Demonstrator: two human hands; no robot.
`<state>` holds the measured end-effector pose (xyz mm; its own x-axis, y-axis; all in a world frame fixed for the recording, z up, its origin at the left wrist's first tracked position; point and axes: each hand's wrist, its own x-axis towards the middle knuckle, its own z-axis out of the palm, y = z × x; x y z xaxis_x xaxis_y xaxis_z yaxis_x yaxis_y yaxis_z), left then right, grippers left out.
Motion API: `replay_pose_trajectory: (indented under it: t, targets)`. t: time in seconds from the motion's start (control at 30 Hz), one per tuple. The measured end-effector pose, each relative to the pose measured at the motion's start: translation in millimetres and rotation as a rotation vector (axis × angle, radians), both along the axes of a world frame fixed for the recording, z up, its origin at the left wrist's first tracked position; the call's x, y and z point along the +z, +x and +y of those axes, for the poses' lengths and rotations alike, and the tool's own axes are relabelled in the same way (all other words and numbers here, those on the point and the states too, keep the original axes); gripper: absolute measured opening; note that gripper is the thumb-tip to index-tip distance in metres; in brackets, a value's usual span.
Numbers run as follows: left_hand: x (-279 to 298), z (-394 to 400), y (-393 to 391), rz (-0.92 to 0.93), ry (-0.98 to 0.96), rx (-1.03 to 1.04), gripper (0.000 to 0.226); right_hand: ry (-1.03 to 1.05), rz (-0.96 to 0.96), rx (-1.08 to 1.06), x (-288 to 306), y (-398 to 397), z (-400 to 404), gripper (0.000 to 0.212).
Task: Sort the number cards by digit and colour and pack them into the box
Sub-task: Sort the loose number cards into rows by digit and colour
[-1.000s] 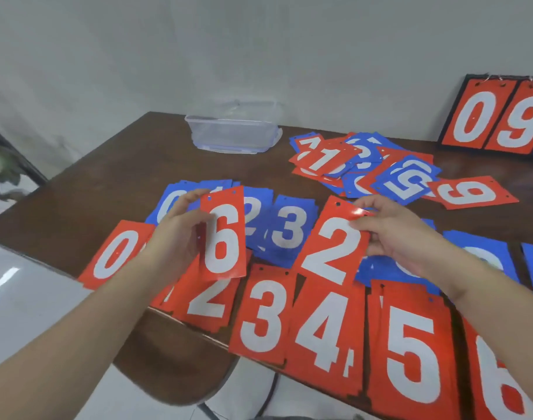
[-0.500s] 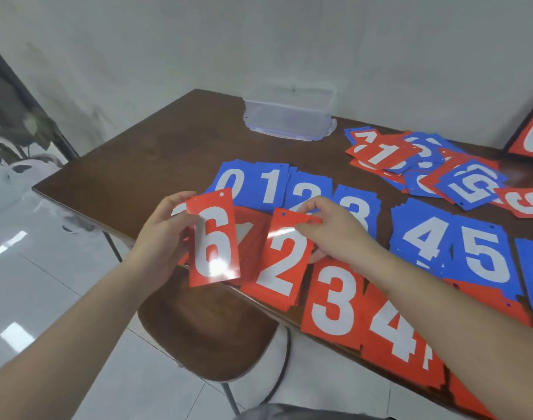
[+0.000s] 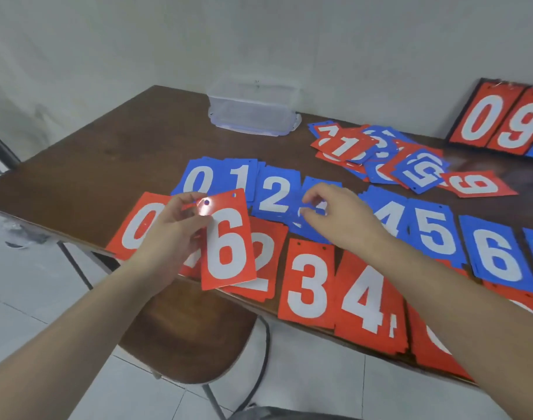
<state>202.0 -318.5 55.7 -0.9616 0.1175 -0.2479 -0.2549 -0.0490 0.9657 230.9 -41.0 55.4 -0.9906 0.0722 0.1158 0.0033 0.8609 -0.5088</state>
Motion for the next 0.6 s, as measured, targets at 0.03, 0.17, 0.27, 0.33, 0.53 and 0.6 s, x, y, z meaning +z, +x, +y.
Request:
replay_pose_trajectory:
  t: [0.03,0.17,0.27,0.33,0.53,0.6]
  targets:
    - [1,11,1,0.004,-0.002,-0.018,0.029,-0.051,-0.005,-0.016,3,8,15,0.008]
    - [5,67,15,0.016,0.046,-0.125,0.028,-0.204,0.018,-0.1,19,56,86,0.009]
    - [6,116,31,0.012,0.054,-0.243,0.022,-0.214,0.031,-0.184,27,98,144,0.007]
    - [6,154,43,0.019,0.048,-0.314,0.022,-0.214,0.038,-0.252,29,128,185,0.007]
    - [12,275,92,0.049,-0.032,-0.488,0.019,-0.229,0.072,-0.376,21,212,286,0.012]
    - [13,311,110,0.062,-0.08,-0.538,0.018,-0.25,0.071,-0.388,17,233,310,0.014]
